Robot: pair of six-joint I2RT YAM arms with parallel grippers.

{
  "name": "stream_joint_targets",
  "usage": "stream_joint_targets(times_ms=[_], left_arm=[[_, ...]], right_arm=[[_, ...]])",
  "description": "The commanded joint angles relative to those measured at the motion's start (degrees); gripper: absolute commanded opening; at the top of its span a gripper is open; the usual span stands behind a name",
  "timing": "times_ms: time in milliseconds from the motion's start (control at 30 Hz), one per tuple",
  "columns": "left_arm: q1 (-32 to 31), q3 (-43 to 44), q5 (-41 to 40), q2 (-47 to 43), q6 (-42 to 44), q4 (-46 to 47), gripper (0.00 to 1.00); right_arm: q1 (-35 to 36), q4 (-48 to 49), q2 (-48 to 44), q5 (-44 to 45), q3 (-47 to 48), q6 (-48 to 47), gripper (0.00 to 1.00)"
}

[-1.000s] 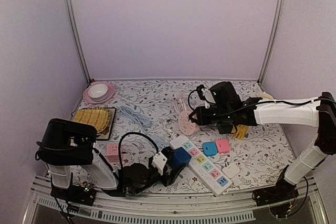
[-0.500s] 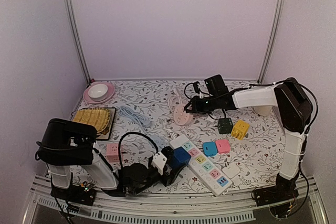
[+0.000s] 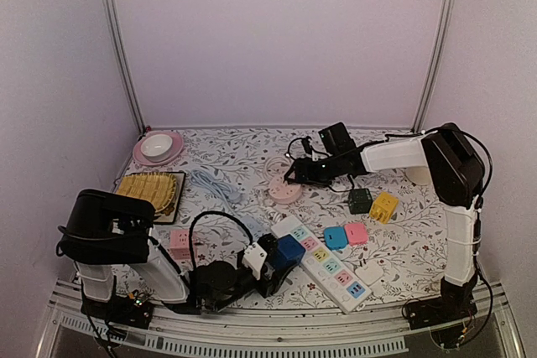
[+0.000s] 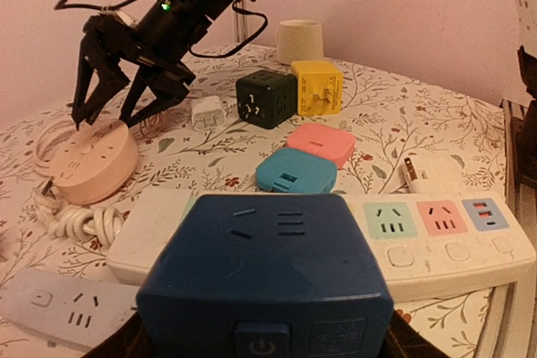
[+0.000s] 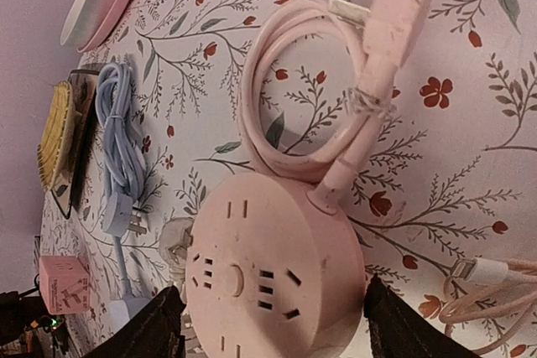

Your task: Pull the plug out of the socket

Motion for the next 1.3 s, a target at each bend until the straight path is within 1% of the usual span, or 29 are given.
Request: stream_joint_targets(times_ms=[0,133,333,500,667,733,800,900,1033,1133,1267], left_arm=[[-0.6,0.1,-0.2,-0.9,0.3,2.5,0.24],[-0.6,0.7,0.0,-0.8,0.4,1.8,0.24],[-0.6,1.5,0.7,-0.5,0.6,0.6,0.25],[-0.6,1.9,0.8,-0.6,0.6,0.1,0.25],[-0.8,2.2,1.1,-0.5,0.7,-0.6,0.25],[-0.8,2.3,1.1,-0.6,0.7,-1.0,0.26],[-0.9,2.4,1.1,-0.6,0.7,-1.2,0.27],[-1.0,3.0,1.1,-0.4,0.7,-2.3,0.27],[-1.0,5.0,1.2,0.2,0.9,-4.8,0.27],[-1.2,6.1,1.2,0.4,1.3,-6.7,0.26],[-1.9,5.4,0.2,-1.0,1.6,-7.0,0.27]], right_arm=[[0.2,-1.5,-4.2,4.1,-0.4,-2.4,0.77],[0.2,-3.7,-8.1,8.3,-2.2,-4.3,0.83],[1.0,-3.3,-15.4,12.2,-9.6,-5.4,0.85],[2.7,-0.6,-23.1,14.9,-20.6,-4.8,0.86],[3.0,3.1,-33.1,17.3,-32.1,-2.6,0.86],[3.1,3.2,-37.5,18.8,-36.3,-2.1,0.86],[3.1,1.8,-42.3,21.2,-39.9,-2.2,0.86],[3.1,-1.3,-50.4,25.8,-44.2,-2.2,0.89],[3.1,-3.5,-60.4,27.7,-49.9,-1.8,0.94],[3.0,-5.7,-64.3,28.1,-51.8,-2.0,0.96],[3.0,-7.9,-66.3,29.0,-52.9,-2.4,0.96]])
